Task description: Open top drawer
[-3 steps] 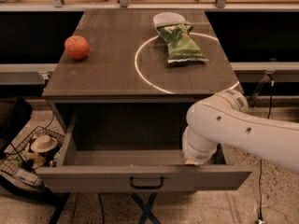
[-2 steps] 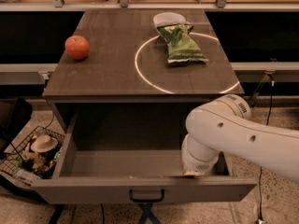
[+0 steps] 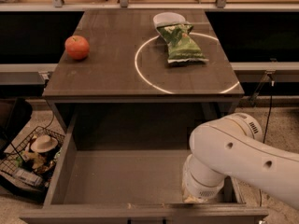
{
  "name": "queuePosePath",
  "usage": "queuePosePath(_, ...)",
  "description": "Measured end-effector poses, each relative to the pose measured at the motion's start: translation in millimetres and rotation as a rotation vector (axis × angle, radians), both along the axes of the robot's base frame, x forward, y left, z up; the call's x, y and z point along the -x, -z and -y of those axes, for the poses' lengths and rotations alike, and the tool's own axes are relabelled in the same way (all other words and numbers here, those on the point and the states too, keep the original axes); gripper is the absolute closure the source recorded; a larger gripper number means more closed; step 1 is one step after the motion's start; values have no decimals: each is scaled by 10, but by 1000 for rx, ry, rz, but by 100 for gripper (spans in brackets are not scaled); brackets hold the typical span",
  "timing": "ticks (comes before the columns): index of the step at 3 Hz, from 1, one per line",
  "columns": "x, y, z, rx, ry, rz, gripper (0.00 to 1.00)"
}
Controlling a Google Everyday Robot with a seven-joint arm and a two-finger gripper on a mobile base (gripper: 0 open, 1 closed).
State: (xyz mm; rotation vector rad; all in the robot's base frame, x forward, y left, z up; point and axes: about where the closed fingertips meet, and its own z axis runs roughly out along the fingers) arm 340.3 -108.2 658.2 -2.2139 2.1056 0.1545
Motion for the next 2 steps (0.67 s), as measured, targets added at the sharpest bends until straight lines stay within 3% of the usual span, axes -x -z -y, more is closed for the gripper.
queuePosePath(1, 1, -4, 1, 1, 0, 1, 97)
queuePosePath(2, 4, -12, 2, 2, -1, 3, 75)
